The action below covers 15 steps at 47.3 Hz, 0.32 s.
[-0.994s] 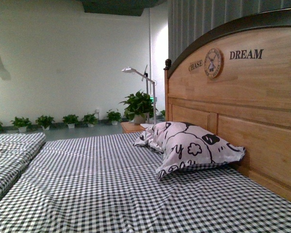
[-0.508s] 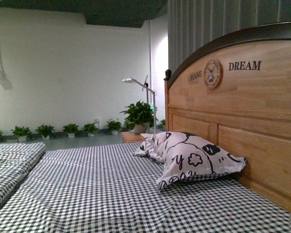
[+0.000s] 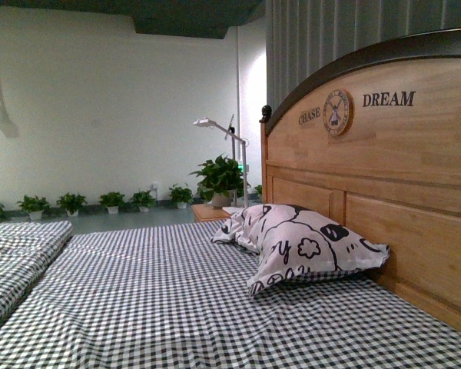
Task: Clean up trash
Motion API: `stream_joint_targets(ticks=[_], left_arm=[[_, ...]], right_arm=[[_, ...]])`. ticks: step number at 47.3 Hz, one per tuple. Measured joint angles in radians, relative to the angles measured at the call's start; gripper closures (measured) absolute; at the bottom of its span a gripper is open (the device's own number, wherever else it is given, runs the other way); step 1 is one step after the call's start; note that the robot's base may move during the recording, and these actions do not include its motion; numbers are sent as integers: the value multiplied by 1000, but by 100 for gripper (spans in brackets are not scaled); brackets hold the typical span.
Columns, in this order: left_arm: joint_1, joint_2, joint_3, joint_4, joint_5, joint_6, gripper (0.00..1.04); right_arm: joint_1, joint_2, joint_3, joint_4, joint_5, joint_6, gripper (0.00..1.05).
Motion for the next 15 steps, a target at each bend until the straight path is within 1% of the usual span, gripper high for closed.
stream_joint_targets(ticks=[15], left_arm=[[0, 0, 0, 0, 0, 0, 79]], right_arm=[[0, 0, 0, 0, 0, 0, 88]])
